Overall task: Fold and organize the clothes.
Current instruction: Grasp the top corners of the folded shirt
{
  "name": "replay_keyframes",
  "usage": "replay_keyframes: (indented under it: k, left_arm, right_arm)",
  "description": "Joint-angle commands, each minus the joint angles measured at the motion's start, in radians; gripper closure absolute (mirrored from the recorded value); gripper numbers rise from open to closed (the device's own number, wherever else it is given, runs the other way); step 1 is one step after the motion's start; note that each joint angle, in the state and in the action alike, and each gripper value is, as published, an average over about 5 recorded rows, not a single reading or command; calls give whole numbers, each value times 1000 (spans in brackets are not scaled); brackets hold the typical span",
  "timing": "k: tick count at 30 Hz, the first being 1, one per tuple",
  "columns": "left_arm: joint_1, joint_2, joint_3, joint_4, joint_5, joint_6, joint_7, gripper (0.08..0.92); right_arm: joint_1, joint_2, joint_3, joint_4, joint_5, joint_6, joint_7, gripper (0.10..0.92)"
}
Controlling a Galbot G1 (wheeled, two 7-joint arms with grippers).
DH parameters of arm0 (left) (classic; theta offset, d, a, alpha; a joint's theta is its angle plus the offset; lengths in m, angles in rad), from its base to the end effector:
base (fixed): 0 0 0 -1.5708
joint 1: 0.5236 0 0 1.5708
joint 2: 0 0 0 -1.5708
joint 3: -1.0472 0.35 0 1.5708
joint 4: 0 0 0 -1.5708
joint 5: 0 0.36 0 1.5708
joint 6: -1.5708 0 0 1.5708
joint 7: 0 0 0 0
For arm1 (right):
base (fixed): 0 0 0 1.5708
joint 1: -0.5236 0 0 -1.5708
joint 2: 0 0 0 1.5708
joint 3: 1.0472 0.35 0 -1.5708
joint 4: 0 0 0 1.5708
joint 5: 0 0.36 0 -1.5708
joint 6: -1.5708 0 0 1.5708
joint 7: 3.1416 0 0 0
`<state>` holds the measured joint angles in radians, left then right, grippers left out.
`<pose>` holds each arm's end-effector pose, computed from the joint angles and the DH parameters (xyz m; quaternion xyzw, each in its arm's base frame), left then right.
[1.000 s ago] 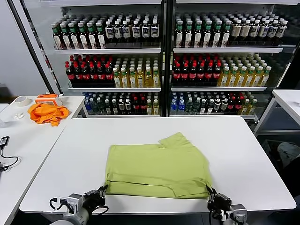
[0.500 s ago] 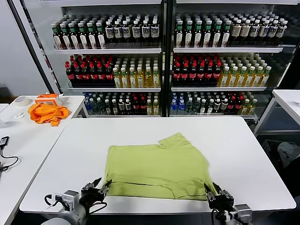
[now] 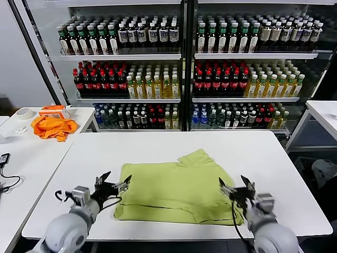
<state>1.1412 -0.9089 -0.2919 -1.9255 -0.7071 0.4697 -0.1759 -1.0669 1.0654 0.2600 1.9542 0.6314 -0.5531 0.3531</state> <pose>0.3060 0.0771 -0.2550 -0.1186 -0.9704 -0.0139 0.2100 0.3177 -0.0281 -0.2368 0.0544 -0.9803 0.0057 0.1898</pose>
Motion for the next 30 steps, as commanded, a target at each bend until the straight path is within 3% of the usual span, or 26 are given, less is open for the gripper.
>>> replay_keyframes:
  k: [1,8,16,30]
  left_arm:
    - [-266,-36,118,333,23,-23,101,177]
    - [-321,-68,151,440,115,-36,179,177]
    - [-339,-83,172,469,136,-37,201,177]
    - [-326,-95,161,486,132,-37,192,177]
  right_arm:
    - [340,97,-174,-303,23,-18,21,203]
    - [422,186,-210,-502,17,5,1,203]
    - [471,257,-198,-703,-43,71,-63,203]
    - [513,297,-198,-810,-121,130,-111,203]
